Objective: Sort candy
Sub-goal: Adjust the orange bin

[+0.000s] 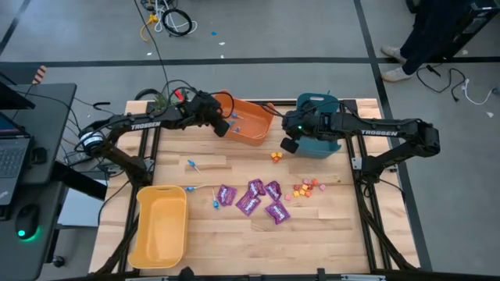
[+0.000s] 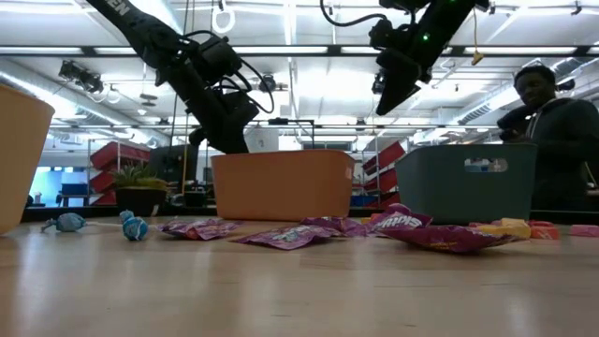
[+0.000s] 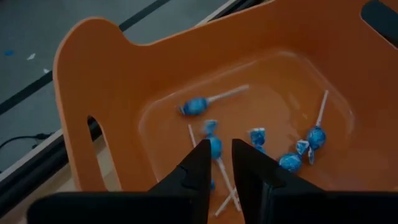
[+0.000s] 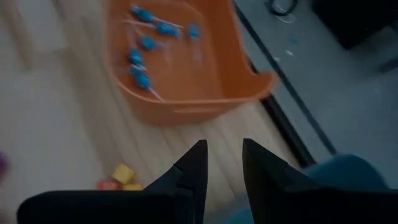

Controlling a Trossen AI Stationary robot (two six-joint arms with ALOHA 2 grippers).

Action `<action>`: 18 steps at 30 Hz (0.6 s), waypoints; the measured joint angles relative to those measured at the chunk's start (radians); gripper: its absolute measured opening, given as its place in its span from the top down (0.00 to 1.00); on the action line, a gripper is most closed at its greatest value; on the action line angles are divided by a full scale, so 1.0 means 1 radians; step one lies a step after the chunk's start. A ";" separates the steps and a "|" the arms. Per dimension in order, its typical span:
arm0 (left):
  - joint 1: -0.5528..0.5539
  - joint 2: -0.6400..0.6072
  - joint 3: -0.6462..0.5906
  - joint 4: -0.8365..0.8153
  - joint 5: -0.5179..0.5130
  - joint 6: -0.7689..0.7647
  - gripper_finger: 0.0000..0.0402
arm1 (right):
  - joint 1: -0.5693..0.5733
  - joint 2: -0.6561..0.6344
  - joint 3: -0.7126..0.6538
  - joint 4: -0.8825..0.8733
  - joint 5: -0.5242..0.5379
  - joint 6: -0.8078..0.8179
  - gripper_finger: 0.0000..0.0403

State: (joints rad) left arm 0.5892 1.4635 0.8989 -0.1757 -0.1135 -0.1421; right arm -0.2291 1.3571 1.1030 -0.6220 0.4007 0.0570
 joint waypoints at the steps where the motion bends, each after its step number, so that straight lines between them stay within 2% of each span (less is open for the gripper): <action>1: 0.000 0.000 0.000 0.000 0.000 0.000 0.82 | 0.000 0.001 -0.007 0.027 -0.028 -0.001 0.78; 9: -0.023 -0.030 0.000 0.008 0.073 -0.021 0.82 | 0.014 0.000 -0.227 0.530 -0.279 -0.029 0.78; 18: -0.025 -0.088 0.001 0.120 0.075 0.012 0.82 | 0.013 0.000 -0.431 0.934 -0.298 0.078 0.82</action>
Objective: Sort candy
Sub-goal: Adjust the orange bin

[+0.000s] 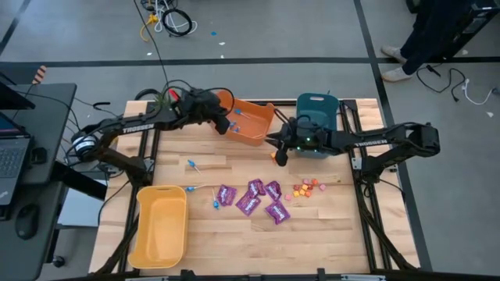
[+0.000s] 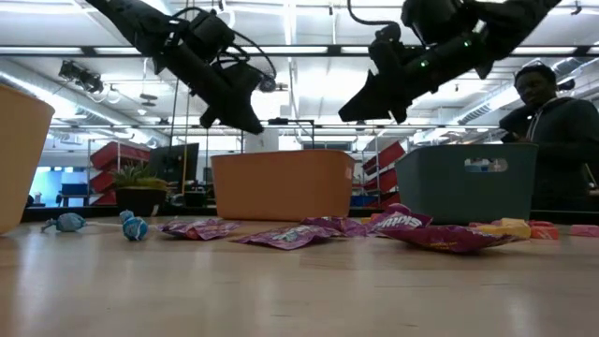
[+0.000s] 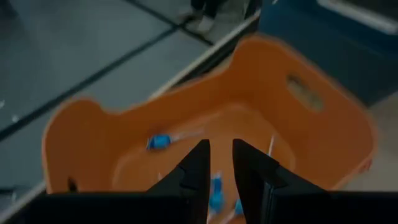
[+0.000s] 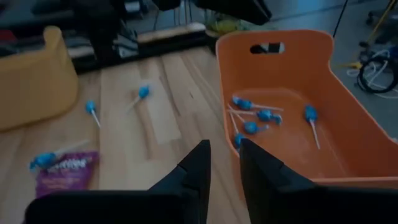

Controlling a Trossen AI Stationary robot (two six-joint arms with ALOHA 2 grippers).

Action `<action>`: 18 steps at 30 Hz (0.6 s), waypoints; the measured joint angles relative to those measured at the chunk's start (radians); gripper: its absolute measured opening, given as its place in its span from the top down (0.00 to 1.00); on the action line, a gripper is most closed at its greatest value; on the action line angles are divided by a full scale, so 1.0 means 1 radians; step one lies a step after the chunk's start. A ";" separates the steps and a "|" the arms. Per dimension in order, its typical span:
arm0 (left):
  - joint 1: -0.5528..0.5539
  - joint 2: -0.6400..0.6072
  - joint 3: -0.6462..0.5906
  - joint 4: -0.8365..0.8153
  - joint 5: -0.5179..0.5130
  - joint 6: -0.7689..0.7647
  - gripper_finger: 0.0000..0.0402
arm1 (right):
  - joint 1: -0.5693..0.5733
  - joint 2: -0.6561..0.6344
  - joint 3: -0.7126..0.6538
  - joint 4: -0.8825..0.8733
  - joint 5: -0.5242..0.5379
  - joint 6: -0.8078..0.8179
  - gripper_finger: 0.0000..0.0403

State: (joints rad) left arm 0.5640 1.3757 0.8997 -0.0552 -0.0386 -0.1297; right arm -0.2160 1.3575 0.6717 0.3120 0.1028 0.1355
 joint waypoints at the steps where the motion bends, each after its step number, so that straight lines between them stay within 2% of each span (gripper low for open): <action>1: -0.001 -0.005 0.000 0.006 0.011 0.000 0.82 | 0.000 0.000 -0.011 0.020 0.000 0.005 0.83; 6: -0.019 -0.011 0.000 0.110 0.157 0.047 0.82 | 0.000 0.000 -0.043 0.036 0.005 0.033 0.88; 10: -0.040 -0.021 0.000 0.203 0.281 0.065 0.82 | 0.000 -0.001 -0.079 0.079 0.008 -0.008 0.91; 18: -0.077 -0.107 0.000 0.247 0.420 0.166 0.82 | 0.005 -0.001 -0.188 0.263 0.003 -0.084 0.97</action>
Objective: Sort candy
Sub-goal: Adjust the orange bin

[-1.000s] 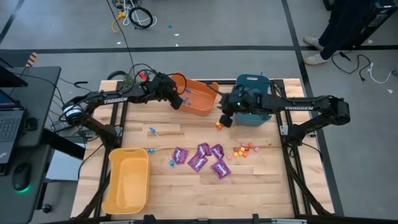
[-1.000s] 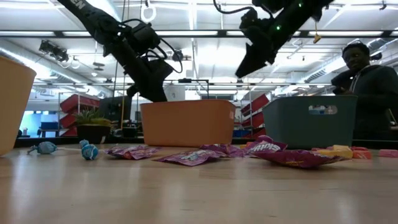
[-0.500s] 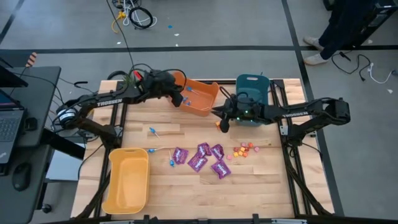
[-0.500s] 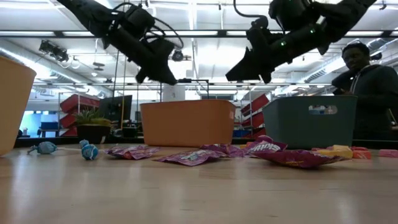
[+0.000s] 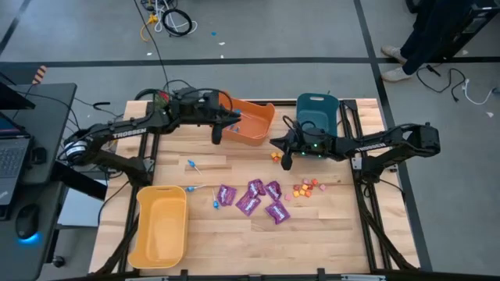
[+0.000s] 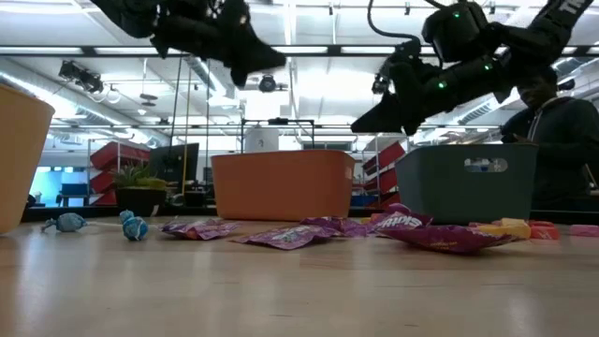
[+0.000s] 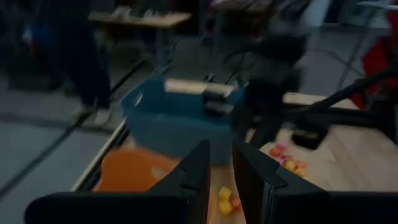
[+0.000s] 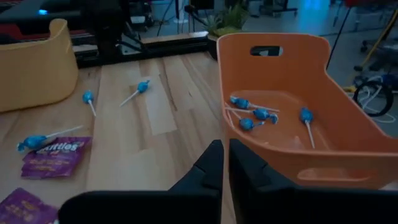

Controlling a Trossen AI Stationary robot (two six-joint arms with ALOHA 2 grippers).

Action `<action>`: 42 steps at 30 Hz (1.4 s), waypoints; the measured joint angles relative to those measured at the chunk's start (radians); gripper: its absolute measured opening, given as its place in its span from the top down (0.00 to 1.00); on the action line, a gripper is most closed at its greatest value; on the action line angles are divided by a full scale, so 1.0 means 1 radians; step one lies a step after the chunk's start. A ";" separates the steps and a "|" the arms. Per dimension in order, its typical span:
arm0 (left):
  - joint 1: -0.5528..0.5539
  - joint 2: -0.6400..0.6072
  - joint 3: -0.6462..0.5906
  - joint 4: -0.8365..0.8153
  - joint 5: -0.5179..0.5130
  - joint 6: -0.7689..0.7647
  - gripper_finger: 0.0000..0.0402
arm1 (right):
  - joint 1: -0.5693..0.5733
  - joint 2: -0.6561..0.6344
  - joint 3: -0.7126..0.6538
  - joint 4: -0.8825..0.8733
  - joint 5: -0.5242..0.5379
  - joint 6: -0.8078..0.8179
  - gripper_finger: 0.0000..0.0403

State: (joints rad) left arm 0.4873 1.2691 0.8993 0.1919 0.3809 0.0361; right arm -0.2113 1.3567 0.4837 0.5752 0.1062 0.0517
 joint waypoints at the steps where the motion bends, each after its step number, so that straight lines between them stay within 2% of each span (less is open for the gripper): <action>1: -0.006 -0.014 0.000 0.001 0.008 0.016 0.82 | 0.000 0.000 -0.014 0.022 0.001 -0.002 0.98; 11: -0.052 -0.096 0.000 -0.004 0.013 0.045 0.82 | 0.004 0.020 -0.050 0.131 0.002 -0.001 1.00; 22: -0.072 -0.101 0.000 -0.004 0.016 0.041 0.82 | 0.012 0.226 0.009 0.270 0.008 -0.003 1.00; 26: -0.072 -0.101 0.000 -0.006 0.016 0.040 0.82 | 0.012 0.289 0.043 0.269 0.088 0.000 1.00; 31: -0.072 -0.101 0.000 -0.020 0.015 0.033 0.82 | 0.005 0.308 0.054 0.267 0.178 0.005 1.00; 42: -0.073 -0.101 0.000 -0.036 0.014 0.005 0.82 | -0.106 0.305 0.054 0.269 0.197 0.019 1.00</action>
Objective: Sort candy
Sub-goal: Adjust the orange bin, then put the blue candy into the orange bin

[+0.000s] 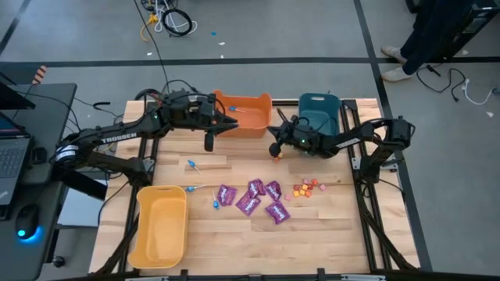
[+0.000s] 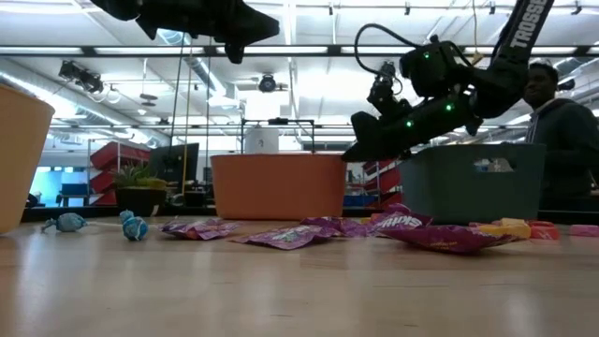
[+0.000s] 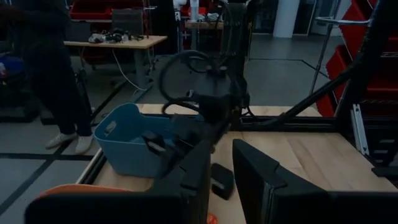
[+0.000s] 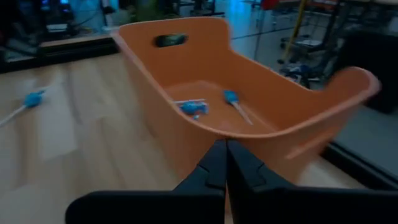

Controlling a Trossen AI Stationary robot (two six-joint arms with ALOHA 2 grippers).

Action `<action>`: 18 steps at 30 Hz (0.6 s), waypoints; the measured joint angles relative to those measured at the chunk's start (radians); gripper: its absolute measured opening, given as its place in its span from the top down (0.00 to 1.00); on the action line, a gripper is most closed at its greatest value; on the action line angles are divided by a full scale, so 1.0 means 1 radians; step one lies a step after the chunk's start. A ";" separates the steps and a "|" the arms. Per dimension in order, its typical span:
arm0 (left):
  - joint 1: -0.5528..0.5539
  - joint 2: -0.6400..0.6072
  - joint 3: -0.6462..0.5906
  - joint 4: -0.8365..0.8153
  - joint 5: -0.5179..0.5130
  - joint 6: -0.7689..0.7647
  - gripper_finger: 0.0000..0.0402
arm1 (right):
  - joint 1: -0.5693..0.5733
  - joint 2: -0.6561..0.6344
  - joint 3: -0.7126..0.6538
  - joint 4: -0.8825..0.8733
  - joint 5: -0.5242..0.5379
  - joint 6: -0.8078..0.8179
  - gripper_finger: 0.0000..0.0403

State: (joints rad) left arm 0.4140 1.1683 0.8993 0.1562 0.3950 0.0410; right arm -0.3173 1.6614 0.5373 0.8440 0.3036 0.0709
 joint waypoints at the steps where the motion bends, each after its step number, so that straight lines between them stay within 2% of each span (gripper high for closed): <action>1: -0.003 0.000 0.000 -0.003 0.000 0.000 0.82 | -0.011 0.000 0.000 0.000 0.000 0.004 1.00; 5: -0.016 0.000 0.000 -0.014 0.000 0.000 0.82 | -0.027 -0.006 0.000 -0.014 -0.038 0.021 1.00; 10: -0.041 0.000 0.000 -0.040 0.002 -0.014 0.82 | 0.036 -0.062 0.000 -0.056 -0.136 0.029 1.00; 18: -0.098 -0.011 0.000 -0.088 0.000 -0.013 0.82 | 0.150 -0.110 0.000 0.122 -0.322 -0.096 1.00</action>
State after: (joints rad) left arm 0.3161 1.1571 0.8993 0.0683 0.3950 0.0276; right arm -0.1678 1.5514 0.5369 0.9655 -0.0184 -0.0254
